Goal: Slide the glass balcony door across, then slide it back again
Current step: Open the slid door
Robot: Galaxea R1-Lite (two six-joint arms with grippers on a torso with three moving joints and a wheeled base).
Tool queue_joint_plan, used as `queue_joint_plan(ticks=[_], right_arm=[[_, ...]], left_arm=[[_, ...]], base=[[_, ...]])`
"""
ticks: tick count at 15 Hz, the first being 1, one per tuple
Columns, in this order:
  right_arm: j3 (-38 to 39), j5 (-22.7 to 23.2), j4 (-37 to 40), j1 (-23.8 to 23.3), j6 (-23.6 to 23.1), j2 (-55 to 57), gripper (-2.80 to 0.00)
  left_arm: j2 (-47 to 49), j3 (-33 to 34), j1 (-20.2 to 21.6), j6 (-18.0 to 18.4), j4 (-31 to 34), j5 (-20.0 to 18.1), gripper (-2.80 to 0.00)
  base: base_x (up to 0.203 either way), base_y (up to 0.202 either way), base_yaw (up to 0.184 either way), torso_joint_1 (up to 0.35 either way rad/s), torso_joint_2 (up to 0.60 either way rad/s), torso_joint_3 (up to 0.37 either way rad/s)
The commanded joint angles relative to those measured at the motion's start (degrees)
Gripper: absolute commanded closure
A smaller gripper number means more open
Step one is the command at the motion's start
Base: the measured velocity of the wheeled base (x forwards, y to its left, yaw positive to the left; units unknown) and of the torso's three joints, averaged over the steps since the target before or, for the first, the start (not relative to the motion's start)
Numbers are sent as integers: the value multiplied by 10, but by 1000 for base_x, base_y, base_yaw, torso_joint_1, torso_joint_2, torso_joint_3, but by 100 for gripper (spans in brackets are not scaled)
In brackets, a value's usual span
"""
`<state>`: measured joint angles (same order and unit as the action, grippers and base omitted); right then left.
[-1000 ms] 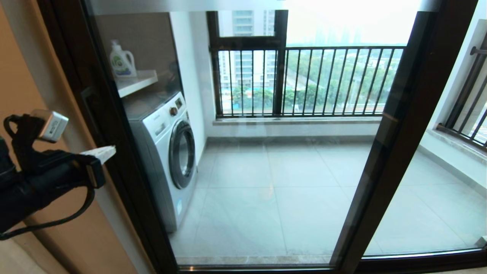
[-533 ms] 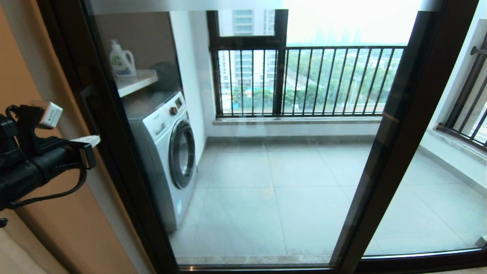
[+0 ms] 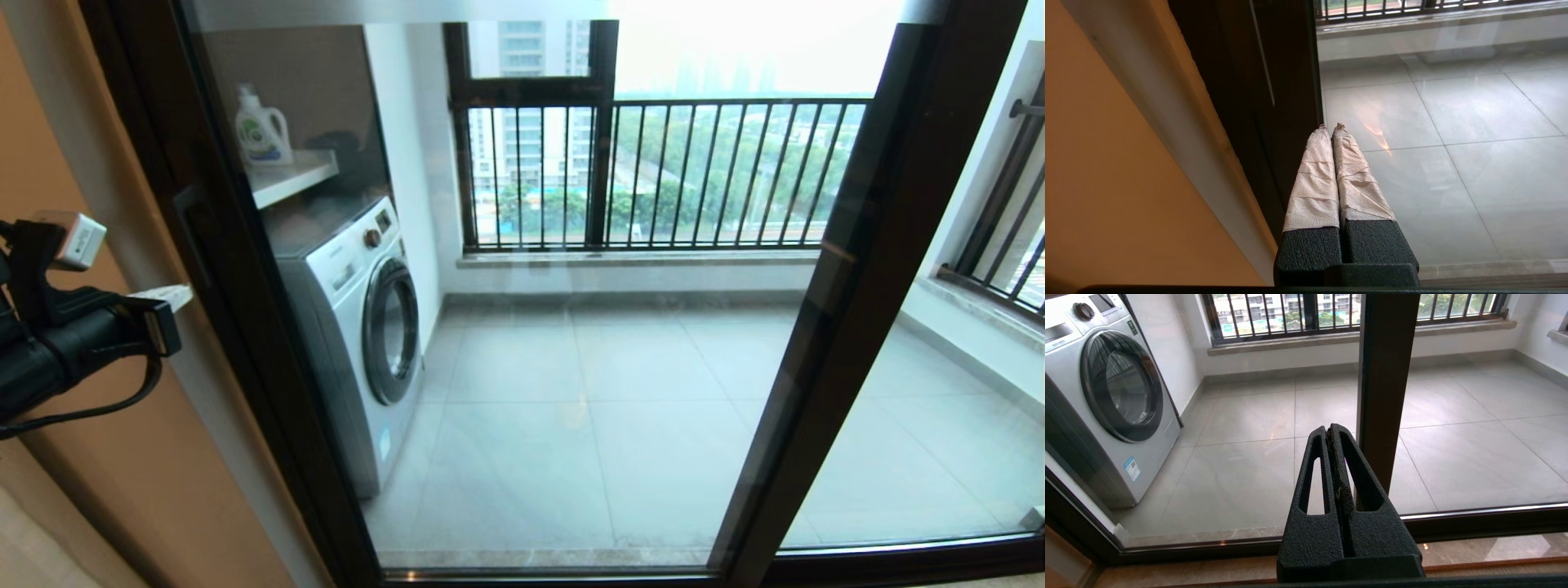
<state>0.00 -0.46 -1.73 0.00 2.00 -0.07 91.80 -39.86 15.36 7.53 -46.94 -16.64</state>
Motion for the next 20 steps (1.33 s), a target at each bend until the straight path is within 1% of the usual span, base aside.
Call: queue_joint_plan(ticks=[1, 4, 9, 17, 20], right_arm=[[6, 0, 0, 0, 0, 1, 0], [6, 0, 0, 0, 0, 1, 0], [7, 0, 0, 0, 0, 1, 0], [6, 0, 0, 0, 0, 1, 0], [7, 0, 0, 0, 0, 1, 0]], left_arm=[[28, -9, 3, 6, -5, 1, 0], [54, -46, 25, 12, -6, 0, 0], [77, -64, 48, 15, -7, 0, 0], [157, -142, 47, 13, -19, -1, 0], [195, -156, 46, 13, -43, 2, 0]], base=[[0, 0, 0, 0, 0, 0], [0, 0, 0, 0, 0, 0], [0, 0, 0, 0, 0, 0], [0, 0, 0, 0, 0, 0], [0, 0, 0, 0, 0, 0]])
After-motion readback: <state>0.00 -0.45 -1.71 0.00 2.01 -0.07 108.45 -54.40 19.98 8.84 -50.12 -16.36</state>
